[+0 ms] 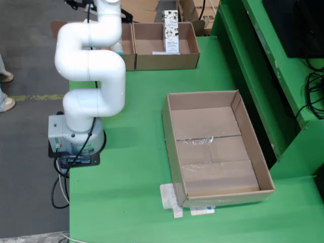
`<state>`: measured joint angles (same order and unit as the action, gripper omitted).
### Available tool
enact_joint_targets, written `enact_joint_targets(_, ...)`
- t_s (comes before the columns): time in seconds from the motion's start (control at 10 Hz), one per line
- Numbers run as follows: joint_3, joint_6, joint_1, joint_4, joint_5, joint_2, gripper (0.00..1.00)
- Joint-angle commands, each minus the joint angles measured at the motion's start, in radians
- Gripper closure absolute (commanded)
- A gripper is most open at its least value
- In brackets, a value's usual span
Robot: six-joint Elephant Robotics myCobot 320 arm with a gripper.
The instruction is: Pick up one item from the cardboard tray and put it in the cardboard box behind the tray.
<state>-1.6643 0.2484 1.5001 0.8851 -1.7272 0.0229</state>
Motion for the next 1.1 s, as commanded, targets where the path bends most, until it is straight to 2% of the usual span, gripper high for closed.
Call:
enact_joint_targets(0.0, 0.213, 0.039, 0.151, -0.467, 0.187, -0.119, 0.00)
enact_joint_targets(0.1, 0.355, 0.055, 0.186, -0.603, 0.233, -0.105, 0.00)
enact_joint_targets(0.2, 0.355, 0.055, 0.186, -0.603, 0.233, -0.105, 0.00)
enact_joint_targets(0.3, 0.440, 0.065, 0.207, -0.681, 0.268, -0.104, 0.00)
enact_joint_targets(1.0, 0.466, 0.066, 0.199, -0.708, 0.277, -0.116, 0.00)
